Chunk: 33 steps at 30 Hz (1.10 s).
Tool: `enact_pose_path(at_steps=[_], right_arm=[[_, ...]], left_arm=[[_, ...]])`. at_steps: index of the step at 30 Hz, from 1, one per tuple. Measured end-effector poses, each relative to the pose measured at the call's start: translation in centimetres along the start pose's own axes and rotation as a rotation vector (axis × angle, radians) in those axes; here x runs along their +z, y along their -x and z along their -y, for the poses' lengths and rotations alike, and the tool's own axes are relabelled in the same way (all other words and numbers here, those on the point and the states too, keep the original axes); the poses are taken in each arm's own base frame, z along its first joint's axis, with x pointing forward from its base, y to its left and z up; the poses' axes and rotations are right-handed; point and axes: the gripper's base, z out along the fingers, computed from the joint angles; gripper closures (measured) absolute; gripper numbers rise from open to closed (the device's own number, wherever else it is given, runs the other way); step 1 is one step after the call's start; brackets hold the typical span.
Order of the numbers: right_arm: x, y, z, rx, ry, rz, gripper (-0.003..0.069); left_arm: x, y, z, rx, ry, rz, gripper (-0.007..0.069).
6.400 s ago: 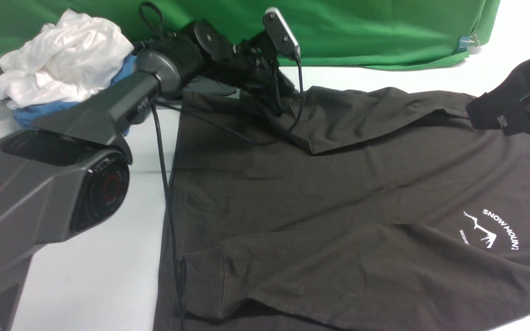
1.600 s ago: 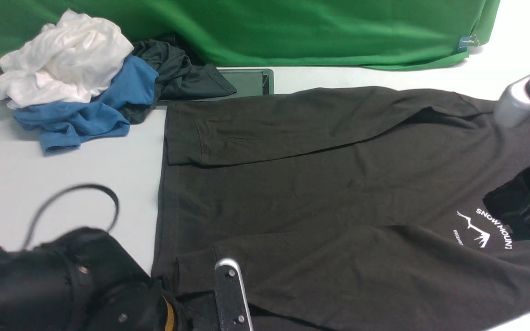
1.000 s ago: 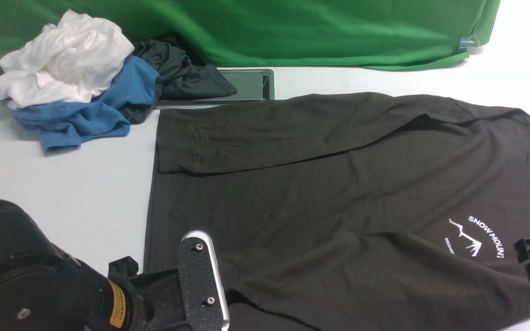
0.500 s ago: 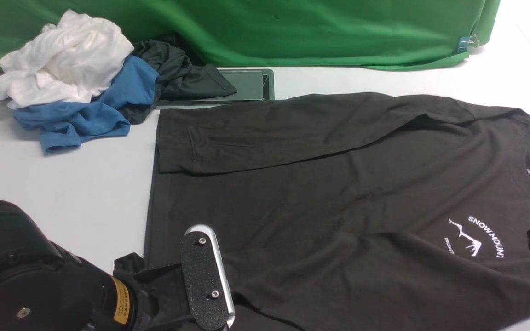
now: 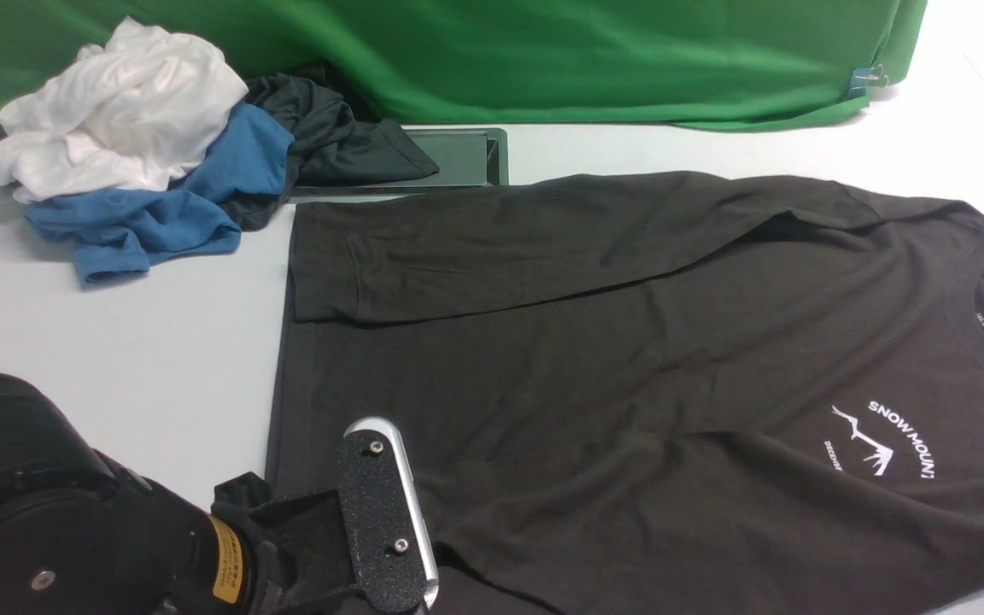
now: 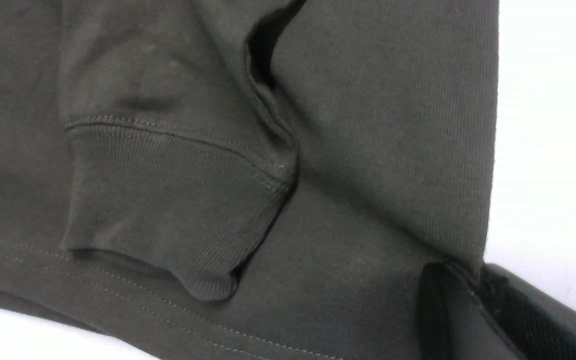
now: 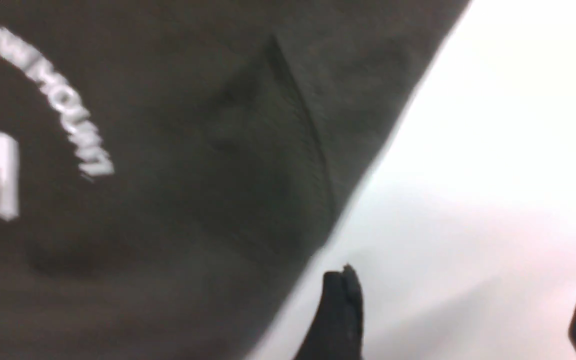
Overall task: Fold a long-sleeved shirt on a white desktop.
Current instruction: 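Grasp the near edge of the shirt at its hem and shoulder corners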
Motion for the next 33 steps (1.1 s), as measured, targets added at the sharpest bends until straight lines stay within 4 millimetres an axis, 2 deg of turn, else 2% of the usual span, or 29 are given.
enact_pose_path(at_steps=[16, 21, 24, 27, 30, 32, 33], right_arm=[[0.1, 0.6, -0.8, 0.076, 0.093, 0.064, 0.0069], [1.5, 0.1, -1.1, 0.101, 0.129, 0.045, 0.0069], [3.5, -0.6, -1.1, 0.101, 0.124, 0.002, 0.0069], [4.4, -0.3, -1.3, 0.103, 0.128, 0.006, 0.0074], [5.0, 0.1, -1.5, 0.091, 0.135, 0.011, 0.0127], [5.3, 0.3, -1.8, 0.062, 0.141, 0.017, 0.0208], [5.4, 0.3, -2.0, 0.031, 0.145, 0.019, 0.0274]], left_arm=[[0.0, 0.1, 0.0, -0.004, 0.001, 0.011, 0.06], [0.0, 0.1, 0.0, -0.004, 0.0, 0.011, 0.06], [0.0, 0.1, 0.0, -0.004, 0.001, 0.011, 0.06], [0.0, 0.1, 0.0, -0.004, 0.001, 0.011, 0.06], [0.0, 0.1, 0.0, -0.004, 0.001, 0.012, 0.06], [0.0, 0.1, 0.0, -0.004, 0.001, 0.011, 0.06], [0.0, 0.0, 0.0, -0.005, -0.003, 0.006, 0.06]])
